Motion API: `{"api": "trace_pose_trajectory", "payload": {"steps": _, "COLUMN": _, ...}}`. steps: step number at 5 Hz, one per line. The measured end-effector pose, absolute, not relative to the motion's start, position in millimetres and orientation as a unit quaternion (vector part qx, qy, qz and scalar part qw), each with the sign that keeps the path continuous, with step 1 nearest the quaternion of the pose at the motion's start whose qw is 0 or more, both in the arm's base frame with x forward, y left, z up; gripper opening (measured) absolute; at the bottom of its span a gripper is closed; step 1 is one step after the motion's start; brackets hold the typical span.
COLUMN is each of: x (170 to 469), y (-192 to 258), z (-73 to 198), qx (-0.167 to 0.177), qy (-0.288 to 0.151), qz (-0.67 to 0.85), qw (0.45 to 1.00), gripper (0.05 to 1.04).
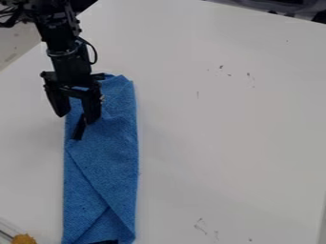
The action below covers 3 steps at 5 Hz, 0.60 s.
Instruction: Unfold the cloth from center to right
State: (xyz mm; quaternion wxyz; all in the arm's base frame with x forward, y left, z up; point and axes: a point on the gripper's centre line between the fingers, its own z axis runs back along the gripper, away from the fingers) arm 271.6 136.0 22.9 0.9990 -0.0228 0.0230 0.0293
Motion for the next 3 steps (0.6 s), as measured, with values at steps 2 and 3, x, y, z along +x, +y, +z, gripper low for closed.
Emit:
{"api": "trace_pose_trajectory", "payload": {"steps": 2, "x": 270.0, "y": 130.8, "z": 23.1, "qx": -0.013, "qy": 0.040, "qz": 0.019, "qw": 0.999, "gripper": 0.993}}
{"api": "trace_pose_trajectory", "payload": {"steps": 3, "x": 274.0, "y": 128.1, "z": 25.5, "qx": -0.007, "qy": 0.041, "qz": 0.014, "qw": 0.999, "gripper": 0.994}}
